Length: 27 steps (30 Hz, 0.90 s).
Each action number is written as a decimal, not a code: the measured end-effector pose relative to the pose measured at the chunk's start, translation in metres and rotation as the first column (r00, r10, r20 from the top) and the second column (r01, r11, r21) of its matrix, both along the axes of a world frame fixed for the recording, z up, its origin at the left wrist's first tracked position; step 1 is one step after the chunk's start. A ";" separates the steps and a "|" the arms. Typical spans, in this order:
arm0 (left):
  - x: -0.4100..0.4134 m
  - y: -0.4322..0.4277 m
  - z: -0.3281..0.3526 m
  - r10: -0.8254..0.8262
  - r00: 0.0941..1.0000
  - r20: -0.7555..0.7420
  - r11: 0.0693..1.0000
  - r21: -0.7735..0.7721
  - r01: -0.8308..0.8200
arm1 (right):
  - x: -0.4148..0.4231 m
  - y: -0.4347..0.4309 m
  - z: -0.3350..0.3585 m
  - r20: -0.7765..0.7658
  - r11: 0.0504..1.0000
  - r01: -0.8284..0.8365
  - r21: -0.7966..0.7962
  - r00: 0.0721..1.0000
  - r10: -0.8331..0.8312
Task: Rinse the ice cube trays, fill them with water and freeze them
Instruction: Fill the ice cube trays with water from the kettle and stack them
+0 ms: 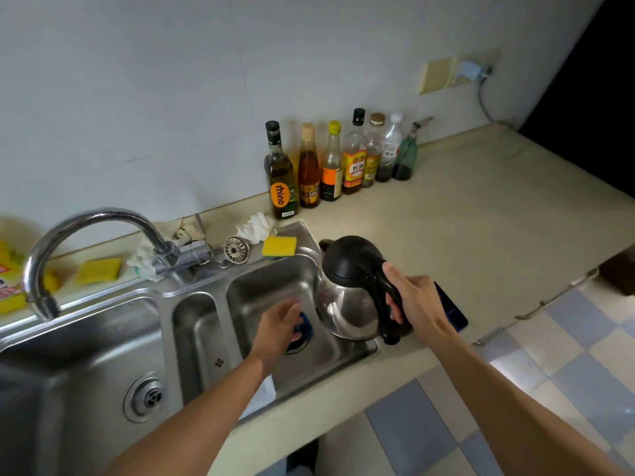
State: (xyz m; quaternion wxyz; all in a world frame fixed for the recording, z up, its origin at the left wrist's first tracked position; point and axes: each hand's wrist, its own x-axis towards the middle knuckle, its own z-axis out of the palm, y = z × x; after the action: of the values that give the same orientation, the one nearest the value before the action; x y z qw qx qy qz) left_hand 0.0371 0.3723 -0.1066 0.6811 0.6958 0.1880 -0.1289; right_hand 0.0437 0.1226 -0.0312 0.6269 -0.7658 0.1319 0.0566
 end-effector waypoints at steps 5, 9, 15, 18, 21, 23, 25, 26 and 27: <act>-0.038 -0.026 -0.002 0.144 0.988 -0.053 0.983 -0.111 -0.149 | -0.015 -0.010 0.012 -0.025 0.992 -0.125 -0.017 0.992 0.124; -0.066 -0.034 -0.002 0.107 0.990 -0.091 0.971 -0.204 -0.123 | -0.019 -0.008 0.029 -0.073 0.976 -0.215 -0.031 0.974 0.212; -0.084 -0.029 -0.006 0.078 0.991 -0.113 0.914 -0.388 -0.116 | -0.017 0.009 0.046 -0.130 0.929 -0.338 -0.152 0.938 0.320; -0.086 -0.022 -0.007 0.074 0.985 -0.156 0.906 -0.402 -0.132 | -0.012 0.021 0.052 -0.164 0.904 -0.378 -0.199 0.923 0.349; -0.084 -0.011 -0.013 0.053 0.981 -0.185 0.899 -0.418 -0.128 | -0.005 0.035 0.055 -0.197 0.885 -0.404 -0.230 0.910 0.364; -0.082 -0.006 -0.015 0.048 0.979 -0.201 0.891 -0.434 -0.132 | -0.001 0.044 0.056 -0.209 0.872 -0.415 -0.258 0.905 0.369; -0.080 -0.001 -0.016 0.039 0.977 -0.211 0.882 -0.452 -0.133 | 0.004 0.052 0.057 -0.220 0.858 -0.426 -0.286 0.901 0.374; -0.078 0.002 -0.018 0.035 0.976 -0.214 0.875 -0.465 -0.134 | 0.007 0.056 0.058 -0.226 0.852 -0.432 -0.296 0.898 0.377; -0.077 0.004 -0.020 0.033 0.975 -0.218 0.867 -0.479 -0.136 | 0.009 0.060 0.059 -0.232 0.846 -0.440 -0.302 0.894 0.382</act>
State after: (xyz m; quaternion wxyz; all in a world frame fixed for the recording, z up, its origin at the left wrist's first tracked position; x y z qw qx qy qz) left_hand -0.0397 0.3760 -0.1262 0.8176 0.4743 0.2476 -0.2126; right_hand 0.0526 0.1827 0.0274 0.4423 -0.8671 0.0230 0.2281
